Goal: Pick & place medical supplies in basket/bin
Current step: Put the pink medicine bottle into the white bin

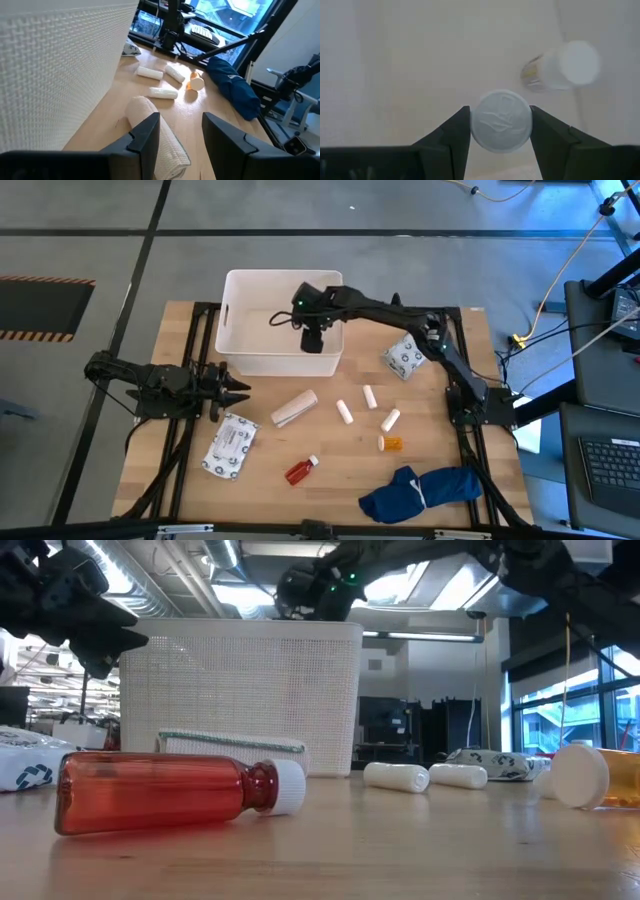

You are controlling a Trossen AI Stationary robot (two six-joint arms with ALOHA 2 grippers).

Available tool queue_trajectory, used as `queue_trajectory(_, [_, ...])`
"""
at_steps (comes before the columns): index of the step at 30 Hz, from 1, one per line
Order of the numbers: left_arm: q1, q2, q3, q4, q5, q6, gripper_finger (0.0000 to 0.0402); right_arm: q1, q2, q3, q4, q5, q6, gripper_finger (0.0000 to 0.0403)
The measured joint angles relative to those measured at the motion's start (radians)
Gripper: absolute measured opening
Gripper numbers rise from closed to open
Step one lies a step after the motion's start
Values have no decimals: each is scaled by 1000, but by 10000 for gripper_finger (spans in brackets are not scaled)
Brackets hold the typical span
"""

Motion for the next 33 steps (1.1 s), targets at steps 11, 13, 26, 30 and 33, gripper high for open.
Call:
queue_trajectory(11, [0,0,0,0,-1,0,143,-6,83,1,-7,8,32,172])
queue_trajectory(13, [0,0,0,0,-1,0,143,-13,85,0,-2,8,87,171])
queue_trajectory(26, [0,0,0,0,-13,0,143,-91,87,2,69,11,295,176])
queue_trajectory(30, [0,0,0,-1,-15,0,143,-104,87,2,137,19,320,175])
queue_trajectory(33, [0,0,0,-1,-15,0,143,-104,87,2,130,52,317,175])
